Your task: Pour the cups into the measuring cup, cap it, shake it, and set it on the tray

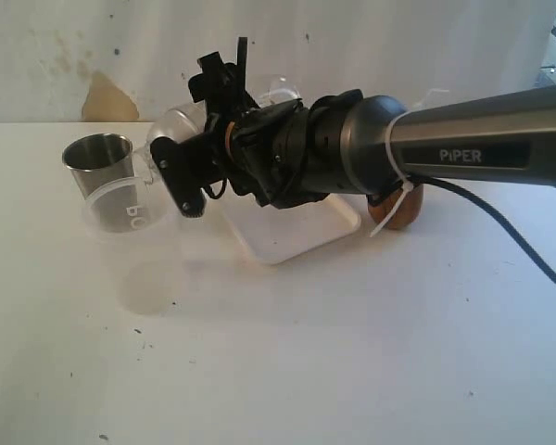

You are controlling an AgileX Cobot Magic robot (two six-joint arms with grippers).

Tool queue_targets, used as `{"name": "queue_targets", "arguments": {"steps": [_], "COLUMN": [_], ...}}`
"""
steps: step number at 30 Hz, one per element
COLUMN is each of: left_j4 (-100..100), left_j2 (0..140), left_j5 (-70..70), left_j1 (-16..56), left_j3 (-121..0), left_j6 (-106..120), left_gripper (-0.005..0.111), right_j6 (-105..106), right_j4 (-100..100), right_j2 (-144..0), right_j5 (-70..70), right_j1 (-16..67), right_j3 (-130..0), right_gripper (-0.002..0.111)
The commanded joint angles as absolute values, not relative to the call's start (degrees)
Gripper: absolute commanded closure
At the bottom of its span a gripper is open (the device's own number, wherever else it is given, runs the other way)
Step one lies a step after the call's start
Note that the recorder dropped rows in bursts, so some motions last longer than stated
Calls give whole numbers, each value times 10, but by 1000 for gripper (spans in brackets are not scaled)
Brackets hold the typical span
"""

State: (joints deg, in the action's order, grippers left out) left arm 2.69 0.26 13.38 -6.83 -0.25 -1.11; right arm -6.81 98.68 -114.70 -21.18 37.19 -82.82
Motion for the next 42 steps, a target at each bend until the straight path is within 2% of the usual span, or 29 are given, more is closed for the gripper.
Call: {"name": "queue_targets", "arguments": {"steps": [1,42], "left_j4": [26,26], "left_j2": [0,0], "left_j5": [134,134], "left_j1": [-67,-67], "left_j3": [0,0], "left_j6": [-13,-13], "left_gripper": [107,107], "right_j6": [-59,35], "right_j4": [999,999], "right_j2": [-1138,-1138], "right_j5": [-233,-251], "right_j1": [373,382], "right_j3": [-839,-856], "right_gripper": [108,108]}}
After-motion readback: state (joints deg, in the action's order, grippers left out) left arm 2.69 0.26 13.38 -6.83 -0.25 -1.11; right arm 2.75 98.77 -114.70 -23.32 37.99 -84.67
